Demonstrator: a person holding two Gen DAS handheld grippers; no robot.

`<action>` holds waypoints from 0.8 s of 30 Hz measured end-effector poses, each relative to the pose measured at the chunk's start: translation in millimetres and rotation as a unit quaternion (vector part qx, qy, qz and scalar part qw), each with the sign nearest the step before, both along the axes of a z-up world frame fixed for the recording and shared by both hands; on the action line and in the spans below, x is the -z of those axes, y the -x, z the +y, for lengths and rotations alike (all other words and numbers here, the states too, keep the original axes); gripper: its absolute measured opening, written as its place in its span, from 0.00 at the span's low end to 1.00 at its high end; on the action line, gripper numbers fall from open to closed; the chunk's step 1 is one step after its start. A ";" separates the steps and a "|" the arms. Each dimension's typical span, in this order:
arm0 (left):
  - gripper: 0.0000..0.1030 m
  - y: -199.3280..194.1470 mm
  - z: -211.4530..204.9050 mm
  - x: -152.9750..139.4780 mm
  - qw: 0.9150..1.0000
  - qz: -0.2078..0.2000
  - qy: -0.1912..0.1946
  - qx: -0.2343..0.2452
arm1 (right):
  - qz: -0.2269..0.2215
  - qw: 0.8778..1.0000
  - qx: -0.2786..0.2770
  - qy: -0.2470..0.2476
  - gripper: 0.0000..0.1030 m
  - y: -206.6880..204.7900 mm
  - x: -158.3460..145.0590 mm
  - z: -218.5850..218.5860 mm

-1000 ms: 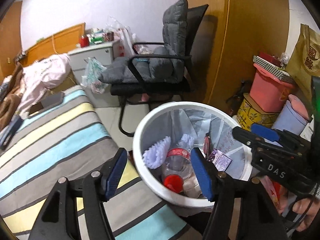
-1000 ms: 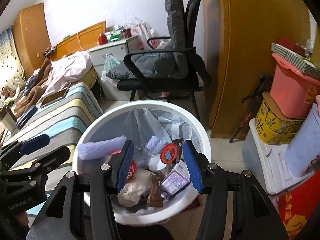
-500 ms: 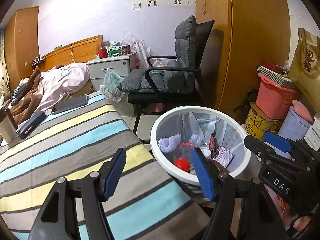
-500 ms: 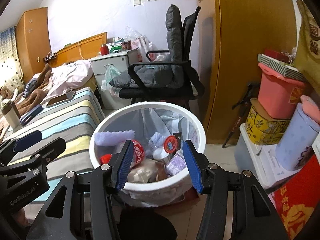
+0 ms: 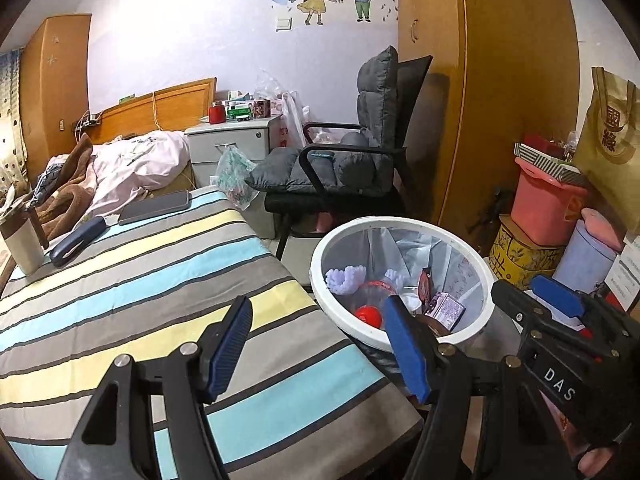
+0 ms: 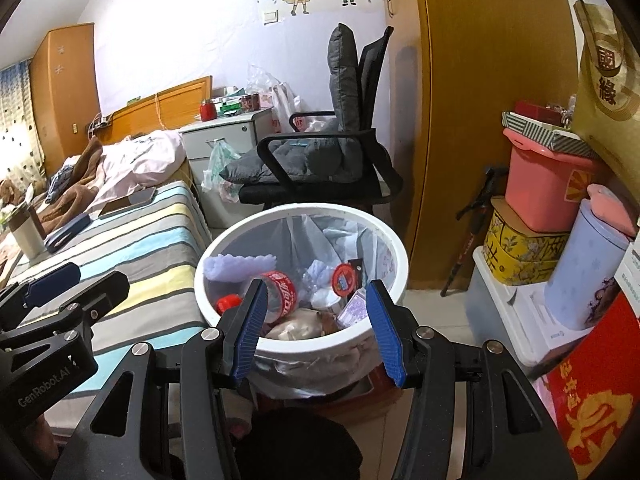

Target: Collect trash

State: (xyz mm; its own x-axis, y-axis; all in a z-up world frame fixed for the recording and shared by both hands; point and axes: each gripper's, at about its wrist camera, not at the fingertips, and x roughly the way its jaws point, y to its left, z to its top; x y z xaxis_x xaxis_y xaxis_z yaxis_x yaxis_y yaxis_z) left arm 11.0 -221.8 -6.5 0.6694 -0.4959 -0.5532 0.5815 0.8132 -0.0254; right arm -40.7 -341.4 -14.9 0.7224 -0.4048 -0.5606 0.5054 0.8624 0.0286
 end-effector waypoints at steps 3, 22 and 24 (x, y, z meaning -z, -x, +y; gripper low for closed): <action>0.68 0.6 1.1 0.1 1.000 0.000 0.001 -0.002 | -0.002 1.000 0.000 0.004 0.52 1.6 -0.9 3.1; 0.68 9.0 5.9 -2.4 1.000 -0.008 0.002 -0.002 | -0.007 1.000 -0.002 0.006 0.52 6.7 -5.4 13.4; 0.68 9.2 6.8 -2.4 1.000 -0.007 0.002 -0.002 | -0.007 1.000 -0.001 0.007 0.52 6.6 -5.6 13.3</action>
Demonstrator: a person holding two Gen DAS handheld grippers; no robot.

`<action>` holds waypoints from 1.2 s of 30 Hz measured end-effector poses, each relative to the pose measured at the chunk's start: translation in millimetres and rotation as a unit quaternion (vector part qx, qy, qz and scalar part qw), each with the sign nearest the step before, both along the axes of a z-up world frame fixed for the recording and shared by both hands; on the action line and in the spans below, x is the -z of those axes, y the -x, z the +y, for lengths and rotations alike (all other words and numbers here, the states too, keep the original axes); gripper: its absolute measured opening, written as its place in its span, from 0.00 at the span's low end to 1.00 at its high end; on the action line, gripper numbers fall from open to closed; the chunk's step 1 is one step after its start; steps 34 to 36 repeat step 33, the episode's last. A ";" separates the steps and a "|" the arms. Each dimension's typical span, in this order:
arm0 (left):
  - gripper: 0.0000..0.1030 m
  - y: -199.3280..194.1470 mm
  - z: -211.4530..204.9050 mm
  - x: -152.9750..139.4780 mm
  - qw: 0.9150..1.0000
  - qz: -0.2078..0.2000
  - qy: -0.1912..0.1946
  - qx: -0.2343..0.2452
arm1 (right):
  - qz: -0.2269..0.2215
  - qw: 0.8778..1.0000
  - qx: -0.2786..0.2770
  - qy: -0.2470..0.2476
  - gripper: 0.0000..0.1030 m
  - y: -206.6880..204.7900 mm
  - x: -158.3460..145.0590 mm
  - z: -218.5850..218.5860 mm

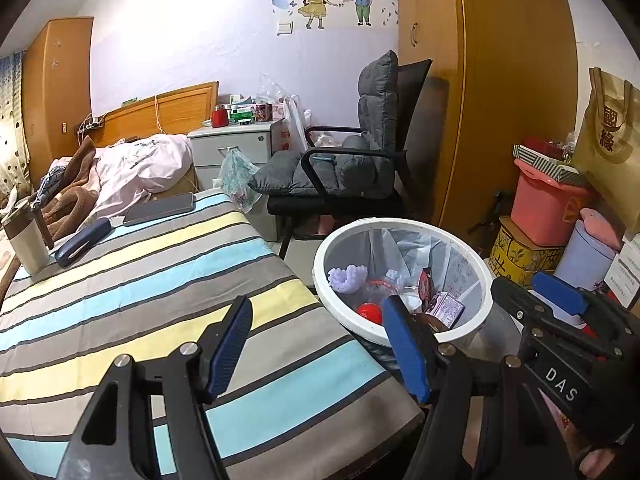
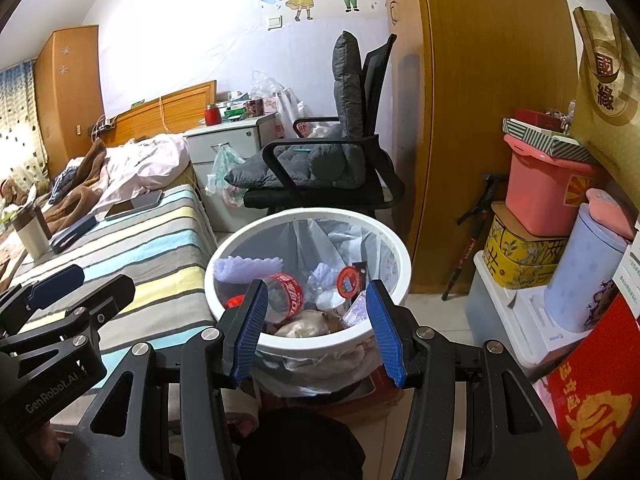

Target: Collect trash

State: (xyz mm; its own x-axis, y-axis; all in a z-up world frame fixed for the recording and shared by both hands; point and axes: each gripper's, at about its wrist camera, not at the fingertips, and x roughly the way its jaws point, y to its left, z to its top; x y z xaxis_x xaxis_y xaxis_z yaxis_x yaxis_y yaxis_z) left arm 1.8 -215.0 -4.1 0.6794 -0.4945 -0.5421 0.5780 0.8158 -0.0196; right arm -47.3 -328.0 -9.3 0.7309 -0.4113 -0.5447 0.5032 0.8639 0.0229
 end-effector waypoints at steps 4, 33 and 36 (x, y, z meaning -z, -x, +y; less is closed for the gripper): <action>0.68 0.2 0.0 0.1 1.000 -0.001 0.000 0.000 | 0.001 1.000 -0.001 -0.001 0.52 -0.9 0.5 0.2; 0.68 -1.5 0.6 1.4 1.000 0.007 0.004 0.001 | 0.003 1.000 -0.003 -0.003 0.52 -3.3 1.0 3.8; 0.68 -1.5 0.6 1.4 1.000 0.007 0.004 0.001 | 0.003 1.000 -0.003 -0.003 0.52 -3.3 1.0 3.8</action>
